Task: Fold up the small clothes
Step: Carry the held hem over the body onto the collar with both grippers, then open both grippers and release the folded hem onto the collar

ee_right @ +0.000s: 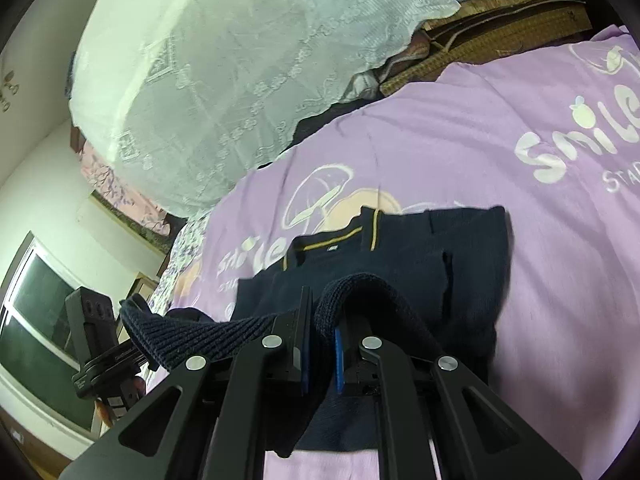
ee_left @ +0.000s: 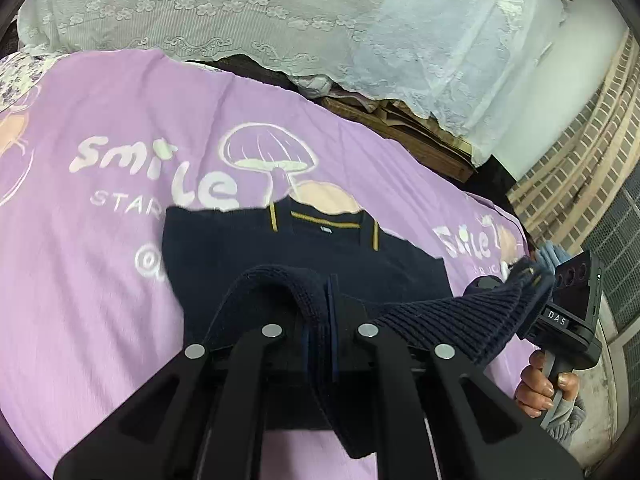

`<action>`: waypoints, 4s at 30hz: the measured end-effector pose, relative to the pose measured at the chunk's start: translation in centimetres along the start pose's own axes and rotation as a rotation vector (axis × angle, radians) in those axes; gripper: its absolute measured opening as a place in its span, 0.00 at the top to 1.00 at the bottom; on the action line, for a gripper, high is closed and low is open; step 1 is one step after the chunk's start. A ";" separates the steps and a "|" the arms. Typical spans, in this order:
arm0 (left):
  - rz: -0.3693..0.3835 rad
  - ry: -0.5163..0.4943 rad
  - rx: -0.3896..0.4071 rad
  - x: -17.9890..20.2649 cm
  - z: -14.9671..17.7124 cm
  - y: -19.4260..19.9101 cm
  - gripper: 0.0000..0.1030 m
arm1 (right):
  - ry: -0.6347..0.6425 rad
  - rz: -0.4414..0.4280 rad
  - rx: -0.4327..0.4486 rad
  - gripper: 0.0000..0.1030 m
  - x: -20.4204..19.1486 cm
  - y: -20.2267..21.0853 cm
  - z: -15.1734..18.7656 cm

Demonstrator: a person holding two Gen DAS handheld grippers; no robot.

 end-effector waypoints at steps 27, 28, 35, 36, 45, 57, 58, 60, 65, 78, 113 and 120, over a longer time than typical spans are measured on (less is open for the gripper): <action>0.108 0.295 -0.037 -8.1 -5.0 -4.8 0.68 | -0.208 -0.034 0.029 0.70 8.1 -5.7 -2.7; 0.101 0.294 -0.038 -8.1 -5.0 -4.7 0.68 | -0.174 0.021 0.052 0.61 7.9 -5.0 -3.0; 0.008 0.287 0.066 -8.8 -5.5 -2.9 0.14 | -0.096 0.170 0.079 0.58 8.7 -3.8 -3.6; 0.021 0.299 0.069 -9.0 -5.7 -2.7 0.14 | -0.087 0.179 0.069 0.58 8.7 -4.1 -3.6; -0.216 0.073 0.034 -5.1 -6.4 -7.1 0.14 | 0.077 0.303 -0.081 0.58 6.5 -9.1 -4.2; -0.391 0.092 -0.014 -8.2 -6.0 -9.9 0.14 | -0.053 0.311 -0.106 0.94 10.3 -8.8 -2.2; -0.411 0.097 -0.038 -8.7 -5.8 -10.5 0.14 | -0.054 0.309 -0.107 0.95 10.4 -9.1 -2.2; -0.433 0.076 -0.053 -8.7 -5.4 -11.1 0.13 | -0.042 0.324 -0.103 0.87 10.1 -8.7 -2.4; -0.417 0.090 -0.018 -6.4 -6.2 -9.5 0.13 | 0.091 0.371 0.028 0.83 5.5 -7.0 -4.8; -0.454 0.085 -0.033 -7.3 -7.1 -13.4 0.08 | 0.185 0.384 -0.101 0.81 4.3 -14.9 -4.8; -0.527 -0.030 0.108 -2.6 -4.4 -6.4 0.04 | 0.223 0.345 -0.005 0.63 0.1 -5.0 -2.0; -0.606 0.053 0.062 -8.5 -5.2 -10.4 0.04 | 0.098 0.385 -0.047 0.66 7.3 -8.4 -2.1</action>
Point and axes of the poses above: each gripper's, at about its wrist camera, not at the fingertips, and y roughly against the way its jaws point, x to its right, z to its underside, the point moved 4 cm from there along -y, roughly the way its jaws point, and after that the axes turned 10 degrees about y, right-handed, at the moved point
